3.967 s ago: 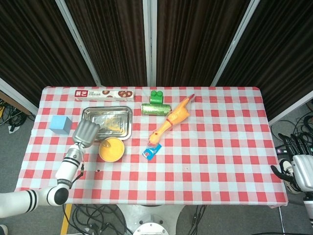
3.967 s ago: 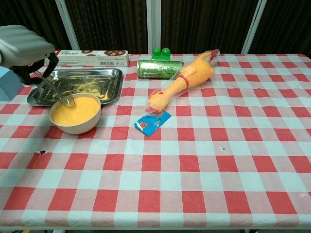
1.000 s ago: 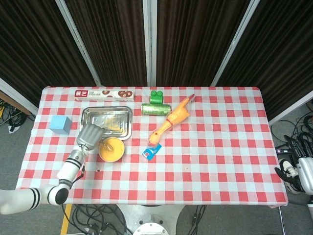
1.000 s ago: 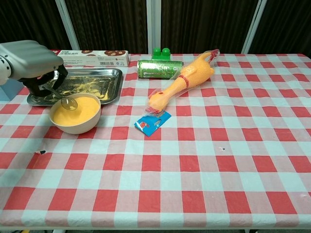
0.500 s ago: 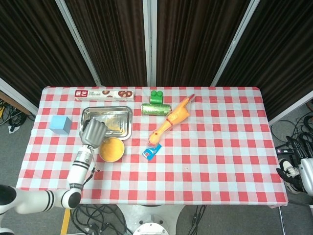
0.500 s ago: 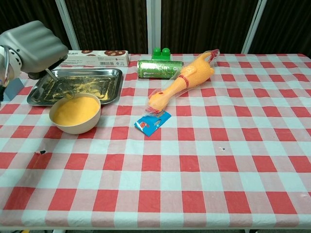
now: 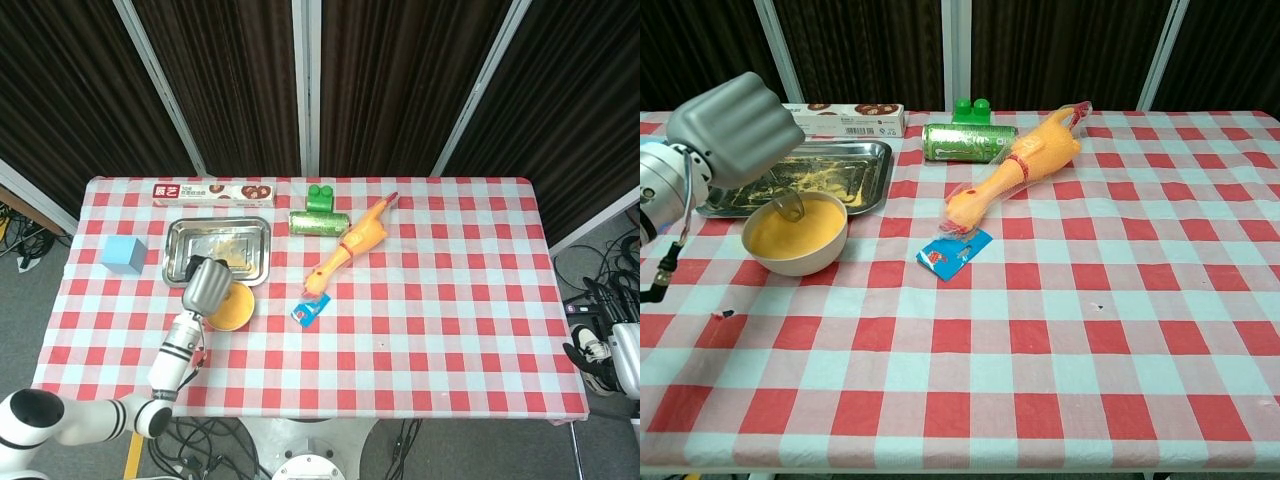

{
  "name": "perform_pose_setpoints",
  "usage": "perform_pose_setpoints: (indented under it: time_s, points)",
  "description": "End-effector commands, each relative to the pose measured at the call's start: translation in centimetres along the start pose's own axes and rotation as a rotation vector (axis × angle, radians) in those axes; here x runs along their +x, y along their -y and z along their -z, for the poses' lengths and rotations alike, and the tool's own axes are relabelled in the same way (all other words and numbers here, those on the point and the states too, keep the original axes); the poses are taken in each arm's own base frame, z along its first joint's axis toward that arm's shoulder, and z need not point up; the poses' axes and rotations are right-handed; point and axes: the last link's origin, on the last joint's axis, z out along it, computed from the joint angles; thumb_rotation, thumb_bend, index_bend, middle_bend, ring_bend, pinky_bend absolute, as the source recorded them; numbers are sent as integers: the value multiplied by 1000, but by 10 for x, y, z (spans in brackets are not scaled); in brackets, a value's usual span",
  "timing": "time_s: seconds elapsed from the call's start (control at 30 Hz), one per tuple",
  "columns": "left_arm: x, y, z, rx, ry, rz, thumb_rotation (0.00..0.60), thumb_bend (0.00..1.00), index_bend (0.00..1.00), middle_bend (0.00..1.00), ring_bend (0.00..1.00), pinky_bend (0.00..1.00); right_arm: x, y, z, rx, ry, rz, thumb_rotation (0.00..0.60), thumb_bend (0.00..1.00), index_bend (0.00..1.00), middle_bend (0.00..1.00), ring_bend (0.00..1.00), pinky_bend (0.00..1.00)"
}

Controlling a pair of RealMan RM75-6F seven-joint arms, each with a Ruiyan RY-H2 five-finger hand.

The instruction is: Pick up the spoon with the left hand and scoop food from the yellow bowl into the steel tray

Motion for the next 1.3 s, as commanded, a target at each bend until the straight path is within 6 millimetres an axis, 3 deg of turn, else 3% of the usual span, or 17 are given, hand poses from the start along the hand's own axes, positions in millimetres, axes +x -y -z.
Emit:
perform_pose_setpoints:
  time_s: [0.03, 0.43, 0.77, 1.3]
  points:
    - [-1, -8, 4, -10, -11, -27, 600, 408, 730, 949, 924, 964, -1, 0, 0, -1, 3, -1, 600, 157, 0, 120, 0, 35]
    - [2, -22, 14, -25, -18, 5, 600, 409, 735, 960, 935, 964, -2, 0, 0, -1, 3, -5, 600, 157, 0, 121, 0, 35]
    - [5, -18, 19, -52, 32, 159, 600, 409, 735, 960, 935, 964, -2, -2, 1, -5, 1, -5, 600, 157, 0, 121, 0, 35]
    - [3, 24, 3, -58, 124, 473, 600, 412, 735, 961, 933, 963, -1, -1, 2, -3, -7, -8, 600, 157, 0, 121, 0, 35]
